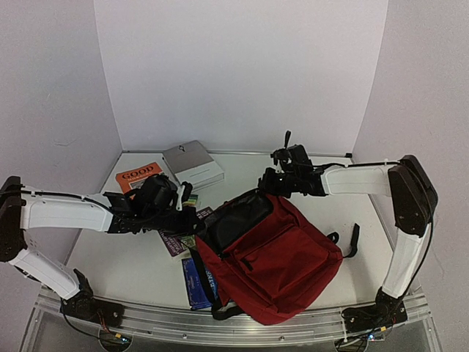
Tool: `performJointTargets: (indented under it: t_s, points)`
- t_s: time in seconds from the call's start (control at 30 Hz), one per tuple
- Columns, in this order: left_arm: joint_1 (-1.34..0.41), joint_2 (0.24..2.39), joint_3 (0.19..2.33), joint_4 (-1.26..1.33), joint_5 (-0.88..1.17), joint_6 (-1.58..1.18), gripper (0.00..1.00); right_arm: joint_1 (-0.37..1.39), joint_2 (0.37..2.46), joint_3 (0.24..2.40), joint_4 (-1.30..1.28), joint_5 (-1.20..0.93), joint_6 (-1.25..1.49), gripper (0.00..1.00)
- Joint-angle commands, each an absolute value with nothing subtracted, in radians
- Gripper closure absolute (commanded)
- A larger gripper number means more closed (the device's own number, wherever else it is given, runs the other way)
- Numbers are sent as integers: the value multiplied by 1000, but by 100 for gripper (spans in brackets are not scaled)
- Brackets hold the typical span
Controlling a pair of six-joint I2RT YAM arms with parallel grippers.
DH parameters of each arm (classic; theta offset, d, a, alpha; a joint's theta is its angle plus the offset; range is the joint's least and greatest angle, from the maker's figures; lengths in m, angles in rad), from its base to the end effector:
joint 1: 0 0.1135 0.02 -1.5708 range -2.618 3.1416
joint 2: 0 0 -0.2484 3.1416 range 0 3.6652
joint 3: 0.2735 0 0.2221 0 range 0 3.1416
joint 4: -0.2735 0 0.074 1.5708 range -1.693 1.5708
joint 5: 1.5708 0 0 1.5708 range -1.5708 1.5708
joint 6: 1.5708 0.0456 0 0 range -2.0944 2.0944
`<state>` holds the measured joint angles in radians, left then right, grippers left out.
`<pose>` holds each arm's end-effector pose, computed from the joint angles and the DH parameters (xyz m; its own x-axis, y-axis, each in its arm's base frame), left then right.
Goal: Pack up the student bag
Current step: Unzip the student bag at the center of the board.
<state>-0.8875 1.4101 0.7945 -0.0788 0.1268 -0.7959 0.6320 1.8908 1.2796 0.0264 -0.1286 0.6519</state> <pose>0.1730 -0.2216 0.2079 -0.8761 -0.0464 -0.4798 0.2925 0.7400 -0.6057 0.3250 0.2452 0.2099 -0.7619 0.1879 -0.6199 -0.2641 0.7837 0.5622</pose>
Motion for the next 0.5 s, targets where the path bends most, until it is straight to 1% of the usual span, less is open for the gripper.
performJointTargets:
  t_s: [0.0, 0.03, 0.13, 0.2, 0.27, 0.33, 0.4, 0.47]
  points:
    - [-888, 1349, 779, -123, 122, -819, 98, 615, 1875, 1266, 45, -121, 633, 100]
    - [-888, 1347, 785, -127, 128, -812, 96, 614, 1874, 1269, 45, -142, 627, 100]
    - [-888, 1360, 839, -157, 140, -767, 76, 617, 1871, 1273, 51, -201, 614, 100]
    - [-889, 1382, 894, -187, 149, -713, 68, 621, 1859, 1268, 61, -232, 604, 100]
    - [-888, 1423, 971, -219, 148, -659, 55, 623, 1845, 1259, 76, -262, 601, 100]
    - [-887, 1470, 1049, -251, 144, -603, 44, 627, 1835, 1250, 85, -284, 601, 100]
    - [-887, 1525, 1121, -272, 140, -544, 37, 632, 1826, 1244, 92, -303, 601, 100]
    - [-883, 1585, 1194, -292, 138, -489, 31, 637, 1820, 1240, 96, -314, 600, 100]
